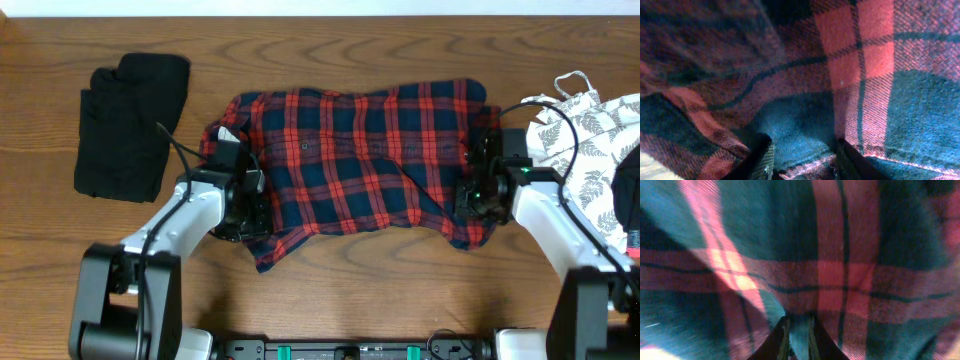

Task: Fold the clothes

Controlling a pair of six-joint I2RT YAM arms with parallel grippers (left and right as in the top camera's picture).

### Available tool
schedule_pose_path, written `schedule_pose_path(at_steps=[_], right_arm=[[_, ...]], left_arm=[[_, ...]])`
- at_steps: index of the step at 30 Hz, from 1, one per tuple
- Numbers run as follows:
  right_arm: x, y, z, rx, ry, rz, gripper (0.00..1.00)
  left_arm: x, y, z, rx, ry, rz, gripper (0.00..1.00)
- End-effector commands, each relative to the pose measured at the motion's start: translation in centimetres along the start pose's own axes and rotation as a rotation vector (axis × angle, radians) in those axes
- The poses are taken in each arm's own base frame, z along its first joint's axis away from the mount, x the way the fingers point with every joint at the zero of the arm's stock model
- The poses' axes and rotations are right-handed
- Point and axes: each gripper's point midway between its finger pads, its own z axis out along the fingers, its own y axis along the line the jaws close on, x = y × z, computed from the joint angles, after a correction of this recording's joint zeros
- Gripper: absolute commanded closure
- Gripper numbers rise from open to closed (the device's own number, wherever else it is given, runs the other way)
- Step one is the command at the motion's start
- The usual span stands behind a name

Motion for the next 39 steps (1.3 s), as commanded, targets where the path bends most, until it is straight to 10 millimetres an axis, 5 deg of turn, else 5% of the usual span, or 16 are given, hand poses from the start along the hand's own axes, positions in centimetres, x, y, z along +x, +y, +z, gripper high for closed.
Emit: schedule_pose_path(at_steps=[1, 8, 15, 23, 32, 39], right_arm=[[1.5, -1.1, 1.8, 0.029, 0.073, 0.022, 0.89], [3.2, -1.8, 3.3, 0.056, 0.159, 0.031, 0.91], [4.6, -5.9, 2.5, 0.277, 0.203, 0.094, 0.95], [4.9, -7.9, 2.1, 0.279, 0.213, 0.206, 0.93], [4.9, -7.4, 2.3, 0.238, 0.215, 0.219, 0.95], [3.9, -5.0, 2.1, 0.100, 0.203, 0.210, 0.95]], left_arm=[[0.6, 0.5, 1.1, -0.013, 0.045, -0.017, 0.58], [1.4, 0.9, 2.2, -0.025, 0.101, -0.032, 0.58], [4.3, 1.4, 1.7, -0.050, 0.216, -0.062, 0.58], [7.1, 1.9, 0.9, -0.085, 0.332, -0.111, 0.58], [6.7, 1.9, 1.0, -0.086, 0.311, -0.119, 0.59], [2.8, 0.4, -1.7, -0.048, 0.144, -0.076, 0.60]])
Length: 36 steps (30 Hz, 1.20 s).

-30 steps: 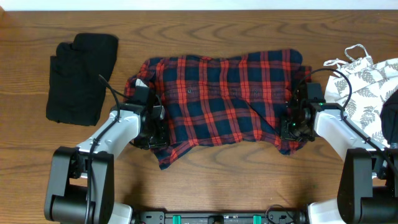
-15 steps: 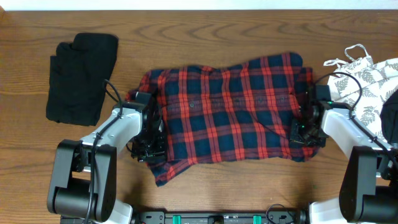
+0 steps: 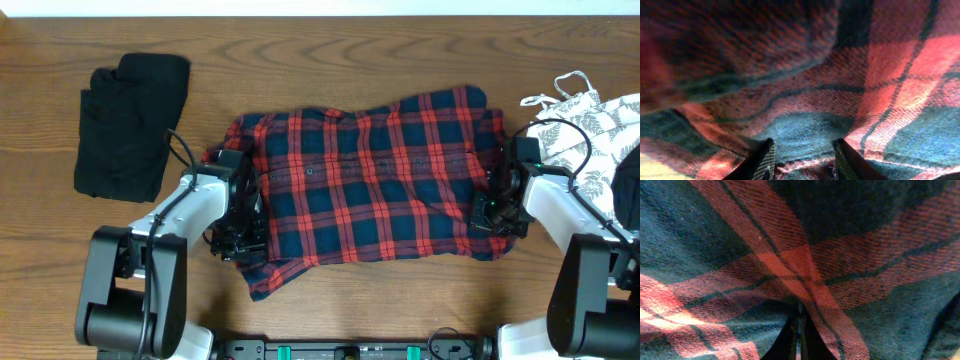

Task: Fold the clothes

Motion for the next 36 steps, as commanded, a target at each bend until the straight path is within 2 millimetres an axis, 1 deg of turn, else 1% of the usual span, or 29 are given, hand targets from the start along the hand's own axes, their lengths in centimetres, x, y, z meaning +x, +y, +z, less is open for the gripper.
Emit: schedule_pose_path(at_steps=[1, 3, 5, 7, 9, 10, 11, 12, 13, 14, 15, 16, 17, 19, 22, 24, 27, 30, 33, 36], right_arm=[[0.3, 0.8, 0.1, -0.057, 0.037, 0.004, 0.94], [-0.3, 1.4, -1.3, -0.087, 0.012, 0.002, 0.94], [-1.2, 1.8, -3.0, -0.103, -0.027, -0.005, 0.93], [-2.5, 2.3, -5.5, -0.127, -0.095, -0.028, 0.92], [-3.9, 2.9, -8.2, -0.159, -0.179, -0.046, 0.89], [-4.7, 3.4, -9.8, -0.182, -0.232, -0.053, 0.85], [-5.4, 3.8, -11.3, -0.203, -0.283, -0.063, 0.81], [-6.2, 4.2, -12.8, -0.224, -0.338, -0.075, 0.73], [-7.2, 4.7, -14.3, -0.248, -0.400, -0.093, 0.65], [-8.0, 5.1, -15.4, -0.268, -0.450, -0.105, 0.61], [-8.9, 5.5, -16.5, -0.286, -0.505, -0.115, 0.64], [-9.7, 5.7, -17.2, -0.295, -0.547, -0.123, 0.65], [-10.6, 6.0, -17.8, -0.306, -0.591, -0.136, 0.64], [-11.9, 6.9, -18.3, -0.327, -0.647, -0.189, 0.64], [-13.5, 9.3, -18.2, -0.385, -0.699, -0.286, 0.64], [-14.5, 10.6, -17.3, -0.407, -0.708, -0.320, 0.64], [-15.7, 12.4, -14.7, -0.417, -0.690, -0.349, 0.64], [-16.8, 13.9, -11.8, -0.425, -0.672, -0.374, 0.64], [-17.8, 15.1, -8.7, -0.432, -0.653, -0.380, 0.64], [-18.5, 15.3, -5.3, -0.439, -0.609, -0.327, 0.64]], left_arm=[[-2.3, -1.1, -3.4, 0.016, -0.153, 0.027, 0.60], [-3.0, -1.8, -5.4, 0.036, -0.230, 0.046, 0.60], [-3.5, -2.6, -7.8, 0.057, -0.319, 0.070, 0.60], [-4.2, -3.5, -10.7, 0.082, -0.434, 0.099, 0.60], [-5.3, -3.9, -13.4, 0.079, -0.560, 0.119, 0.60], [-6.0, -4.0, -14.9, 0.072, -0.640, 0.128, 0.59], [-6.7, -4.1, -16.0, 0.070, -0.698, 0.134, 0.59], [-7.6, -4.2, -17.3, 0.062, -0.771, 0.139, 0.59], [-8.3, -4.3, -18.2, 0.057, -0.823, 0.140, 0.59], [-9.2, -4.4, -19.1, 0.054, -0.872, 0.142, 0.59], [-10.0, -4.5, -19.5, 0.053, -0.906, 0.143, 0.59], [-10.8, -4.8, -20.0, 0.059, -0.936, 0.148, 0.59], [-11.9, -5.1, -20.2, 0.067, -0.962, 0.153, 0.59], [-13.9, -5.6, -20.1, 0.076, -0.996, 0.160, 0.59], [-17.0, -6.1, -18.9, 0.082, -1.021, 0.172, 0.59], [-19.0, -6.2, -17.3, 0.088, -1.016, 0.175, 0.59], [-21.1, -6.0, -14.3, 0.082, -0.983, 0.171, 0.59], [-22.2, -6.2, -11.5, 0.110, -0.933, 0.184, 0.59], [-23.0, -5.9, -9.6, 0.104, -0.909, 0.179, 0.59], [-23.5, -5.7, -8.2, 0.099, -0.891, 0.175, 0.59]])
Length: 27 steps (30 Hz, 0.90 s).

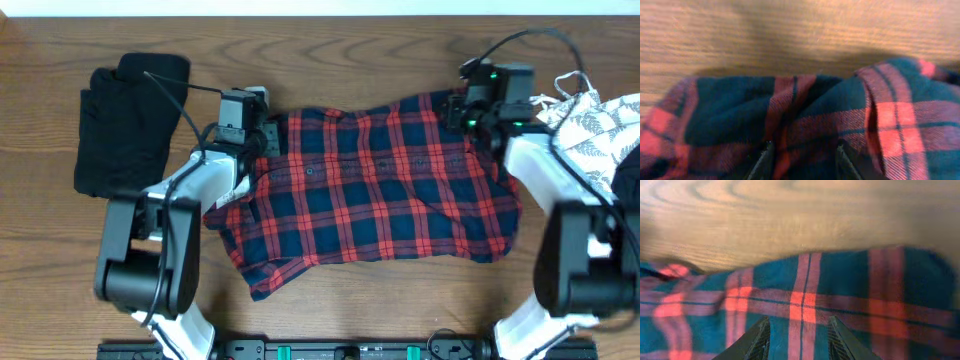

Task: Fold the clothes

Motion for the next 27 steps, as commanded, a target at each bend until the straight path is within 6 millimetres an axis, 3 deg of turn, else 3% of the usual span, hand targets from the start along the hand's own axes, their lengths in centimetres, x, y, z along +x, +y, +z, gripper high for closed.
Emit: schedule_pose_path(at_steps=[1, 7, 12, 22, 27], right_arm=[[2.2, -0.6, 2.7, -0.006, 0.051, 0.059, 0.64], [5.7, -2.2, 6.0, 0.017, 0.122, 0.108, 0.64], [7.0, -3.8, 6.9, 0.089, 0.143, 0.126, 0.64], [4.7, -6.7, 7.0, 0.246, 0.031, 0.094, 0.57], [2.2, -7.2, 6.8, 0.268, -0.073, 0.078, 0.54]], left_arm=[[0.6, 0.1, 1.0, 0.006, 0.018, -0.004, 0.59], [2.2, 0.7, 2.6, -0.004, 0.056, -0.009, 0.59], [2.2, 0.9, 4.1, 0.003, 0.032, -0.006, 0.59], [1.7, 1.5, 8.0, 0.021, -0.082, 0.065, 0.59], [-1.4, 2.3, 7.8, -0.018, -0.205, 0.101, 0.64]])
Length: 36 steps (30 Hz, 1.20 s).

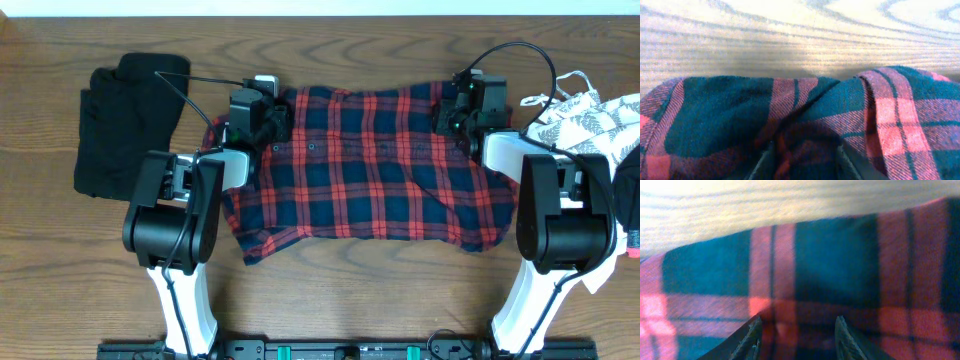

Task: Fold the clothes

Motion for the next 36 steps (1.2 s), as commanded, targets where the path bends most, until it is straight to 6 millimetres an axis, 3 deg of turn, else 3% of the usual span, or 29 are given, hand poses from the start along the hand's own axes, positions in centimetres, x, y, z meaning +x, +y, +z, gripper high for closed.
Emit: schedule_pose_path(at_steps=[1, 5, 12, 16, 20, 23, 28, 31, 34, 36], right_arm=[[0.3, -2.2, 0.8, 0.093, -0.026, 0.015, 0.55], [-0.8, -2.8, 0.7, 0.108, -0.072, 0.020, 0.58], [-0.5, -3.7, 1.0, 0.121, -0.068, 0.030, 0.55], [-0.3, -3.2, 1.0, 0.094, -0.054, 0.029, 0.44], [-0.1, -2.3, 0.8, 0.043, -0.037, 0.029, 0.37], [-0.6, -2.0, 0.1, 0.039, -0.037, 0.026, 0.31], [-2.4, -1.3, -2.5, 0.038, -0.048, -0.030, 0.02], [-4.1, -0.8, -4.8, 0.035, -0.072, -0.040, 0.01], [-5.1, 0.3, -7.5, 0.007, -0.071, -0.042, 0.01], [-4.9, 1.3, -9.4, -0.031, -0.040, -0.038, 0.01]], left_arm=[[2.7, 2.7, 1.0, -0.082, 0.041, 0.017, 0.64], [0.1, 3.2, 1.2, -0.087, -0.015, 0.014, 0.64], [-4.1, 3.5, 1.5, -0.087, -0.100, 0.016, 0.64], [-4.6, 3.0, 1.3, -0.070, -0.098, 0.011, 0.62], [-4.1, 2.7, 0.2, -0.067, -0.031, 0.001, 0.50], [-5.1, 2.2, -1.5, -0.070, -0.011, 0.004, 0.39], [-8.1, 1.0, -5.6, -0.070, -0.013, 0.026, 0.23], [-9.9, 0.3, -8.2, -0.070, -0.031, 0.073, 0.08], [-10.6, -0.2, -10.8, -0.078, -0.015, 0.072, 0.01], [-10.2, -0.5, -12.6, -0.083, 0.026, 0.066, 0.02]])
